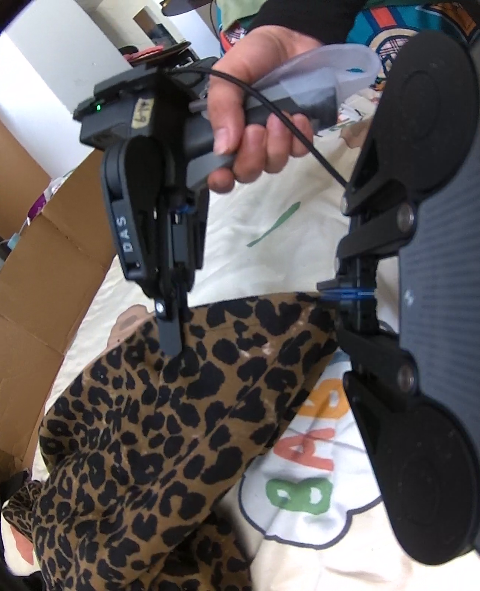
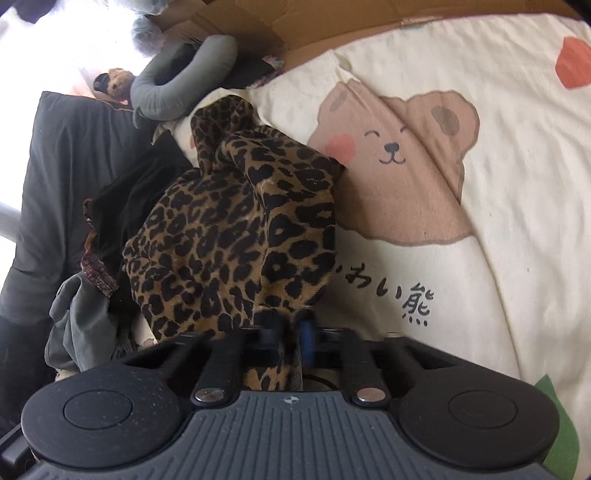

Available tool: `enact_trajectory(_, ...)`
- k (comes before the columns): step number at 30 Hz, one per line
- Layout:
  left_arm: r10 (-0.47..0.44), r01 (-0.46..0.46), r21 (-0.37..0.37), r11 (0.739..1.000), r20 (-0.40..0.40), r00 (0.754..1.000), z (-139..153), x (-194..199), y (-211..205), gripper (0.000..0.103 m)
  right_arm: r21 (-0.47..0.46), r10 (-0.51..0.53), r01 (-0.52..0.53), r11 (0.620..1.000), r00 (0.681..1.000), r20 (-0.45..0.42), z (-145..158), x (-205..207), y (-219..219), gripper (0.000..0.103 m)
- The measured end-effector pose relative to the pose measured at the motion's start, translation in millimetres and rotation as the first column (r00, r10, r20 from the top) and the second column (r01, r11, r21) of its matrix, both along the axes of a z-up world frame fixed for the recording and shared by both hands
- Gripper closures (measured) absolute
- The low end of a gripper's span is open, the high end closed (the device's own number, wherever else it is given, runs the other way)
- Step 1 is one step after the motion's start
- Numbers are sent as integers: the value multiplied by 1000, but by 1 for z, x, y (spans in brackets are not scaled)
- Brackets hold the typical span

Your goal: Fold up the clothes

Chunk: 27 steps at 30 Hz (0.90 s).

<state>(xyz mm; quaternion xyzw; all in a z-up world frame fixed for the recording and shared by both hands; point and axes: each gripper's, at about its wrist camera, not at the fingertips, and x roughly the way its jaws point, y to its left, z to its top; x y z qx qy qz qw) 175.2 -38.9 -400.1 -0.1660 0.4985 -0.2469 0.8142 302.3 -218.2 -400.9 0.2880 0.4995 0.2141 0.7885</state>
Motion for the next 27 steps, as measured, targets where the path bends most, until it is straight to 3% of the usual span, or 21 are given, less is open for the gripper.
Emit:
enact_trajectory(5, 23, -22, 14, 1000, -5, 1000, 7, -1, 22, 79, -19, -6, 7, 1000, 998, 69, 16, -5, -9, 103)
enact_trajectory(7, 59, -59, 23, 998, 5, 998, 12, 1, 36, 64, -37, -17, 20, 999, 996, 92, 24, -7, -15, 103)
enact_trajectory(12, 179, -181, 57, 982, 35, 983, 25, -7, 92, 59, -81, -37, 49, 995, 989, 146, 40, -8, -28, 103)
enact_trajectory(16, 286, -291, 87, 953, 71, 956, 28, -22, 159, 52, -116, -44, 65, 991, 983, 180, 52, -8, -37, 103)
enact_trajectory(20, 387, -400, 131, 907, 110, 915, 30, -27, 221, 45, -144, -76, 107, 984, 976, 206, 63, -10, -51, 103)
enact_trajectory(27, 485, -514, 157, 843, 192, 853, 31, -25, 286, 32, -156, -124, 163, 974, 964, 234, 75, -13, -73, 103)
